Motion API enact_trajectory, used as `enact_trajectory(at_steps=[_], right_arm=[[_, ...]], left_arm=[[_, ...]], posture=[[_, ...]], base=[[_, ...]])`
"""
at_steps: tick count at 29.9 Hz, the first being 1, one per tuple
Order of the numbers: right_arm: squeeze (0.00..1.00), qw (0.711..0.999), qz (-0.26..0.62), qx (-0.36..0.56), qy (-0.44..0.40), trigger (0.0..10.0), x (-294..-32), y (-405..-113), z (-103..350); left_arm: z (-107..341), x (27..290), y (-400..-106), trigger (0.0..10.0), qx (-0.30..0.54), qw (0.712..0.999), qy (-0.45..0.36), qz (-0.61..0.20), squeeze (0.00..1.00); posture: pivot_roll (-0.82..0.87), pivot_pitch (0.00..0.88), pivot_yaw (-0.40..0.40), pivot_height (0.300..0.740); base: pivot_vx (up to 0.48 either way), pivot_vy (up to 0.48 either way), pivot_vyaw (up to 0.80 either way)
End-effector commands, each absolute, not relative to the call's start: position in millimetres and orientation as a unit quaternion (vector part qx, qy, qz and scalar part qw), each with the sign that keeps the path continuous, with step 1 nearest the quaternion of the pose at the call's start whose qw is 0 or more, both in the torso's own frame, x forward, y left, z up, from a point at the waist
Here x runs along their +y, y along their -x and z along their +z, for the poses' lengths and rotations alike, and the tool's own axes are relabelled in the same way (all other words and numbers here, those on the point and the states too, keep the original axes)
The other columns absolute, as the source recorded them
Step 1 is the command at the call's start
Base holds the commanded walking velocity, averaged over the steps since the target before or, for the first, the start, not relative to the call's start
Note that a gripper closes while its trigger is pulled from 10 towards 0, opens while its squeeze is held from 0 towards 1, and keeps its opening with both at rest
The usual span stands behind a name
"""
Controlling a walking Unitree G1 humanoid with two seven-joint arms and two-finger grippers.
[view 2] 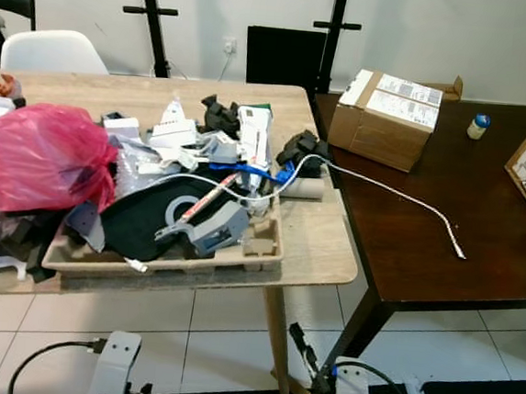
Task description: Picking trash to rubbish bin
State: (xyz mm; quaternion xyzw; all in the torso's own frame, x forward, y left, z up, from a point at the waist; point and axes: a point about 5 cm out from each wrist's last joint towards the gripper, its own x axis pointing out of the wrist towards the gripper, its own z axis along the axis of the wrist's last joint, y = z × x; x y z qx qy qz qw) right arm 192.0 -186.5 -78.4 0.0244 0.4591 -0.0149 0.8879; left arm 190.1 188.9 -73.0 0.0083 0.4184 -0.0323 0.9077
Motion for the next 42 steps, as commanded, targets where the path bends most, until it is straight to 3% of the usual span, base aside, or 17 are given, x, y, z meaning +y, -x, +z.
enact_trajectory(at_steps=[1,42], right_arm=[[0.00,0.885,-0.014,0.465,-0.024,10.0,-186.0,-188.0,-80.9],[0.00,0.887,-0.011,0.460,-0.028,10.0,-186.2,-193.5,-78.6]], left_arm=[[-76.1,186.2,-185.5,10.0,0.424,0.905,-0.005,-0.036,0.00],[-74.9,185.2,-190.6,10.0,0.416,0.908,0.000,-0.037,0.00]], posture=[[-0.01,0.100,-0.010,0.740],[-0.01,0.108,-0.009,0.740]], base=[[0.000,0.000,0.00],[-0.205,0.000,0.00]])
